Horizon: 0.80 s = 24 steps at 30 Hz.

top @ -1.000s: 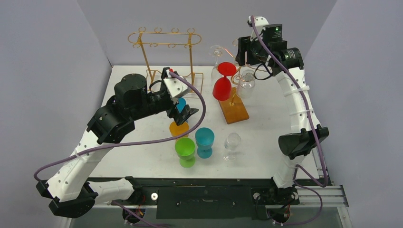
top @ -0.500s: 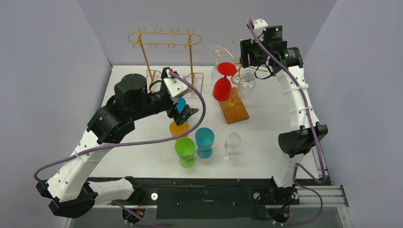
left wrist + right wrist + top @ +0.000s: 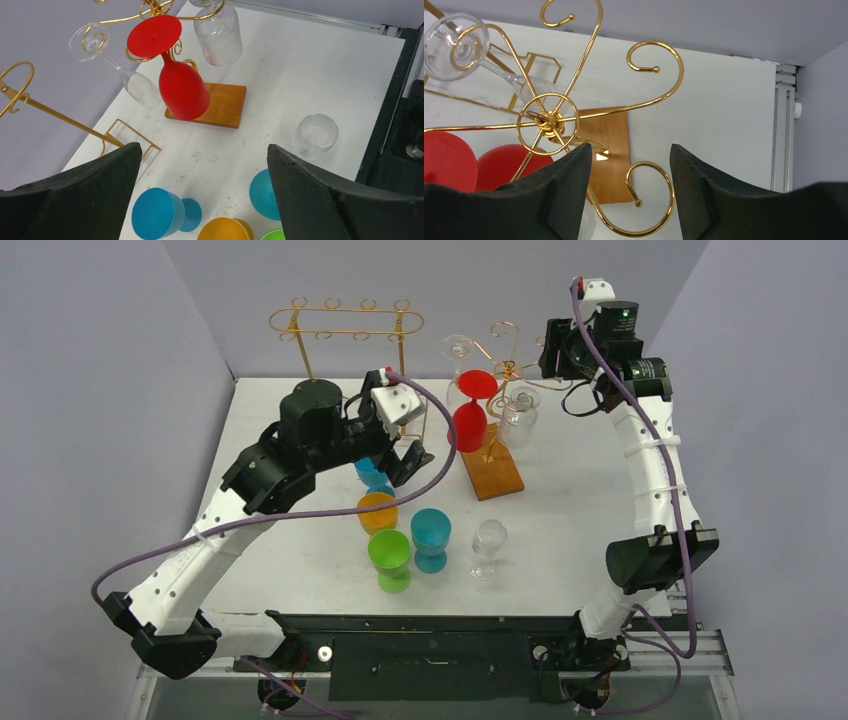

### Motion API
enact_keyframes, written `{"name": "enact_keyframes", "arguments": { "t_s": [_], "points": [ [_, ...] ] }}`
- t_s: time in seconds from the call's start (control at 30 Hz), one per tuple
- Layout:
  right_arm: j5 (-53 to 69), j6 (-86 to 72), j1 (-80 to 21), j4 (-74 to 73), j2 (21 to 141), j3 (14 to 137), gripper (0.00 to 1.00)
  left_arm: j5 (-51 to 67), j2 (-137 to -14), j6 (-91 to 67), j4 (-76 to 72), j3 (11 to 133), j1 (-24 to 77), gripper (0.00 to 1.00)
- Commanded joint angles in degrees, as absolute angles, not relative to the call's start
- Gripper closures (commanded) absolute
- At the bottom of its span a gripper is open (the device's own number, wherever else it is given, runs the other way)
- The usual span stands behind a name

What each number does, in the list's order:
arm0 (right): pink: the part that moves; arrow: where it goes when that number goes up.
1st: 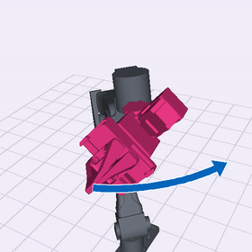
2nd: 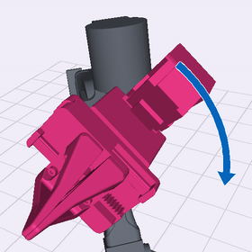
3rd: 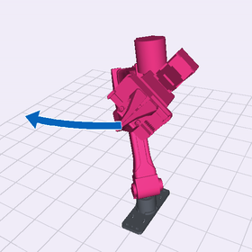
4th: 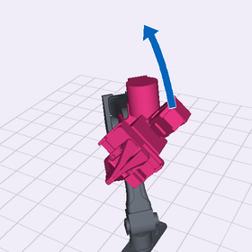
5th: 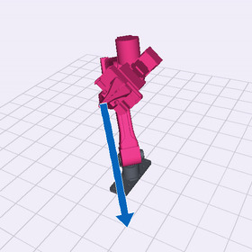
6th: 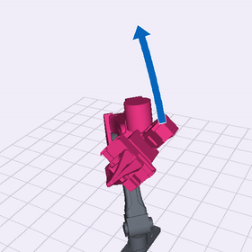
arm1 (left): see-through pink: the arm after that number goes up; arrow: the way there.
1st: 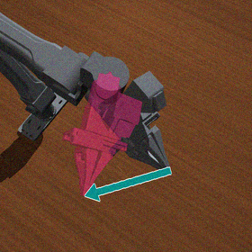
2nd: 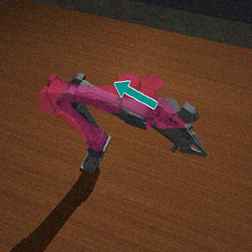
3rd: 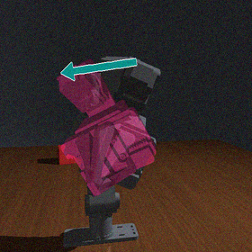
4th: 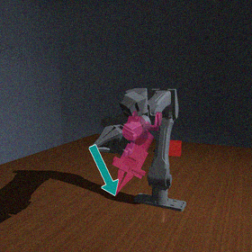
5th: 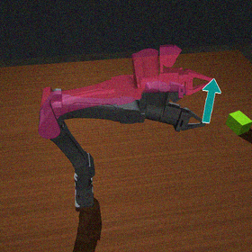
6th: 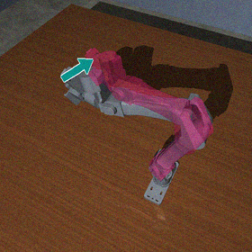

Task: Place the wine glass upside down on the wine glass rack
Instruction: Adjust the wine rack at the center of the board.

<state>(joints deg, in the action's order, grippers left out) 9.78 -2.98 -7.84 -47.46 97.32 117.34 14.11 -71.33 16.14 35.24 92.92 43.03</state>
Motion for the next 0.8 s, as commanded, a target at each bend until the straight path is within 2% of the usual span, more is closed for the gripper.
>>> {"name": "enact_keyframes", "arguments": {
  "t_s": [0.0,0.23,0.4,0.63,0.77],
  "points": [
    [8.9,-5.71,-6.37,-42.32,95.1,116.81,0.45,14.15,-75.26,13.2,29.71,96.0,41.85,0.06],
    [14.85,-9.21,-1.67,-40.33,94.01,111.58,0.51,14.0,-82.64,12.3,27.28,102.01,41.72,0.08],
    [22.81,-15.9,1.82,-32.86,90.16,102.96,0.54,13.82,-86.01,11.28,25.75,105.44,41.68,0.09],
    [29.12,-26.16,3.51,-21.89,85.77,90.83,0.64,12.47,-87.22,10.15,25.19,105.12,40.56,0.11],
    [29.11,-30.02,3.55,-19.35,84.4,87.49,0.64,11.8,-87.03,10.17,25.23,104.04,40.17,0.11]
  ]
}}
